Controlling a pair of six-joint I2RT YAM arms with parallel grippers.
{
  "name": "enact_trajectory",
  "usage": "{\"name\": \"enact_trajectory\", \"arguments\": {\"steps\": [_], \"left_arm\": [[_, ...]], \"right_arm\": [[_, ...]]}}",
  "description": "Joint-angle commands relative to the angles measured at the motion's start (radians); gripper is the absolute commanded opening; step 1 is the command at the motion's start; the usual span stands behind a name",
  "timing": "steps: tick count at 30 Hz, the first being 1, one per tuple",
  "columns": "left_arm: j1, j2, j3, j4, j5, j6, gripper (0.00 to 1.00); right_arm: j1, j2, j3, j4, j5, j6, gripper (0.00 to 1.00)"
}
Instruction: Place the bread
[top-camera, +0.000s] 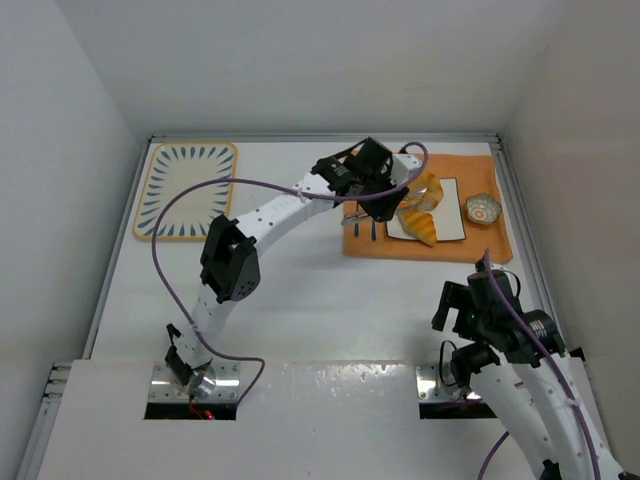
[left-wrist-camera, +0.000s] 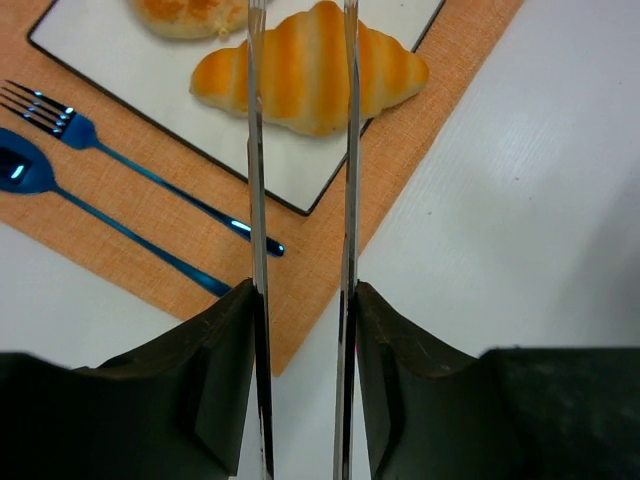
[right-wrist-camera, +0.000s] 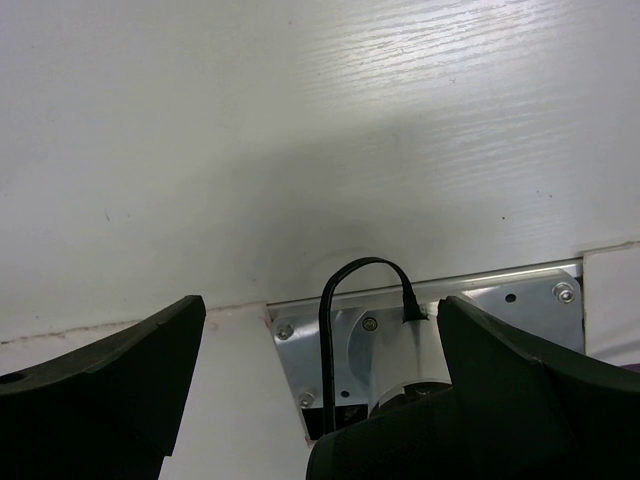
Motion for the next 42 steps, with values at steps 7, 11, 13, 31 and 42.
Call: {"name": "enact_trajectory", "arguments": {"steps": [7, 11, 13, 31, 42], "left_arm": [[0.283, -0.289, -0.219, 0.038, -0.002, -0.076, 0.44], [0.439, -0.332, -0.362, 0.038, -0.064, -0.125, 0.43], [0.518, -0.332, -0.444, 0.055, -0.075, -0.134, 0.43], [0.6, -0.266, -0.876, 0.261, -0.12, -0.236, 0.51], [0.548, -0.258, -0.854, 0.241, -0.129, -0.236, 0.91]], "right_arm": [[0.002, 0.042, 0.009, -0.086, -0.039, 0.016, 1.0], [0.002, 0.077, 0.032, -0.068, -0.04, 0.003, 1.0], [0.004, 0.097, 0.035, -0.055, -0.039, -0.004, 1.0], [0.001, 0.031, 0.031, -0.103, -0.03, 0.056, 1.0], [0.001, 0.004, 0.063, -0.155, -0.02, 0.076, 1.0]]}}
